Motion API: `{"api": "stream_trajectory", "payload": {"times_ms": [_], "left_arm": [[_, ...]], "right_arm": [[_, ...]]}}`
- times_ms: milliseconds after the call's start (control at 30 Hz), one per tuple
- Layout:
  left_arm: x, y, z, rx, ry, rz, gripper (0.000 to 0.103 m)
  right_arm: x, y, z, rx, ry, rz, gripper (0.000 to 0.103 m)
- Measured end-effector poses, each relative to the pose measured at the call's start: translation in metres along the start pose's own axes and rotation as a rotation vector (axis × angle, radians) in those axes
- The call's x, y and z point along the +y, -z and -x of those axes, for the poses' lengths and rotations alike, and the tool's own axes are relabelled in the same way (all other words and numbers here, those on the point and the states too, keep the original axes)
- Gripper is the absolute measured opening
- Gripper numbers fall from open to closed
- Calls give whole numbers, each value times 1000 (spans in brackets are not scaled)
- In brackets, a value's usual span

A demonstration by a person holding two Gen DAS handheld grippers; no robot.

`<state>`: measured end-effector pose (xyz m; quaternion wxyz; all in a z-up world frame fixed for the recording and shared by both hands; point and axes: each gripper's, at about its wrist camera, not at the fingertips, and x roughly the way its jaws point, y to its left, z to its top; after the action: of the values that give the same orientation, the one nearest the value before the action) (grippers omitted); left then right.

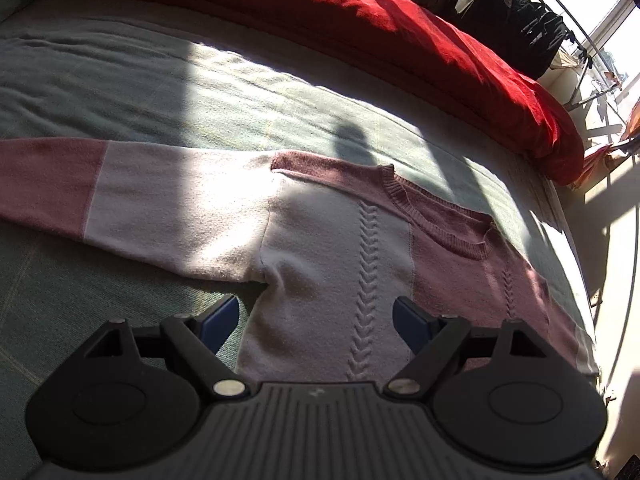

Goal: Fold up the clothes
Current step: 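Open and lift the left gripper above the sweater body, then move both open grippers to the ribbed hem of the sweater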

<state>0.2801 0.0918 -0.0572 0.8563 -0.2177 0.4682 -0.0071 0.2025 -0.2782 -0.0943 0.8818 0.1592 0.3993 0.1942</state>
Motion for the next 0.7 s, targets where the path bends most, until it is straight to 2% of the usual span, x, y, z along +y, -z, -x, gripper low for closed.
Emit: {"api": "stream_trajectory", "payload": {"times_ms": [200, 333, 500, 600, 700], "left_arm": [[-43, 29, 69, -40, 99, -134, 87], [-57, 56, 96, -58, 131, -201, 87], [-58, 119, 81, -57, 151, -288, 87], [-58, 168, 56, -56, 101, -369, 87], [-52, 207, 34, -70, 74, -399, 87]], "right_arm": [[34, -4, 55, -67, 30, 89, 103], [46, 4, 80, -86, 85, 158, 103], [33, 44, 64, -35, 183, 226, 103], [20, 72, 51, -36, 246, 238, 103], [8, 94, 43, -70, 293, 245, 103]]}}
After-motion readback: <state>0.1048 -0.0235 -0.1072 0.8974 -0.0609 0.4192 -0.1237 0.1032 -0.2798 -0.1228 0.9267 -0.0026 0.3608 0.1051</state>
